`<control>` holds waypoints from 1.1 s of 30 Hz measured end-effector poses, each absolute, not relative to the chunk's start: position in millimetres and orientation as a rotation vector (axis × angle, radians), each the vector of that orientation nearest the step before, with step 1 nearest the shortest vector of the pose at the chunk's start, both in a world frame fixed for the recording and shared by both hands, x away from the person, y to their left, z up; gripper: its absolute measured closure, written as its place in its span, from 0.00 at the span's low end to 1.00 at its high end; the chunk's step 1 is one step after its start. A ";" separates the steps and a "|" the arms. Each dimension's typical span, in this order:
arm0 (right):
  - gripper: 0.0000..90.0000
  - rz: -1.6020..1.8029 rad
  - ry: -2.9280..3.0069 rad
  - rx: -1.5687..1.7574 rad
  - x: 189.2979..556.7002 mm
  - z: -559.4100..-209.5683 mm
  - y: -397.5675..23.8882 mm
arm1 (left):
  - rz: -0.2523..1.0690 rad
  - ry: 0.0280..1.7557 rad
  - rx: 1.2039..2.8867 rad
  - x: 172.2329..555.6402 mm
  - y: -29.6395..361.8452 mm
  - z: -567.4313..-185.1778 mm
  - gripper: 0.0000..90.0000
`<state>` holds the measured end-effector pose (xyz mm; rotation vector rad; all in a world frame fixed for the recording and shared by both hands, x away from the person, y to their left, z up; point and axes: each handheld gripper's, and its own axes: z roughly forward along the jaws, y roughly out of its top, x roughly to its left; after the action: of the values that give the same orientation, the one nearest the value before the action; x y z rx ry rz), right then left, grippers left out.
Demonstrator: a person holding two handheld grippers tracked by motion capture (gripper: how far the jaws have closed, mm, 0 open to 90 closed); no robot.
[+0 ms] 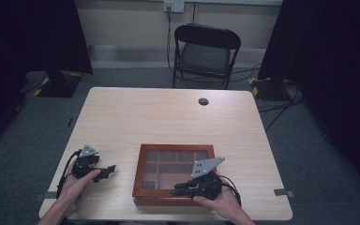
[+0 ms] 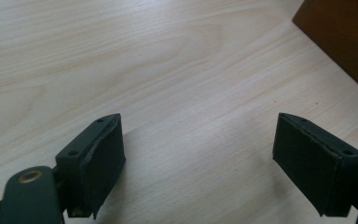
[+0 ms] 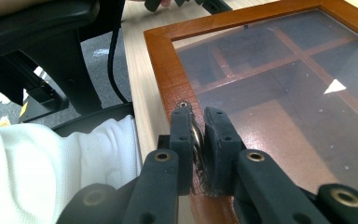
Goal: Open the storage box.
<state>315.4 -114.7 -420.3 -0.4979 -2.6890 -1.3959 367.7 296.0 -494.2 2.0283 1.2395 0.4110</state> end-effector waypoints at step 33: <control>0.92 -1.374 -2.692 -0.507 329.8 -388.7 -111.2 | 0.320 1.020 2.006 346.7 264.9 -472.1 0.19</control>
<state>329.8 -111.2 -388.7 -0.5075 -2.6922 -1.3744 346.7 264.9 -472.1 2.0055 1.0197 0.3195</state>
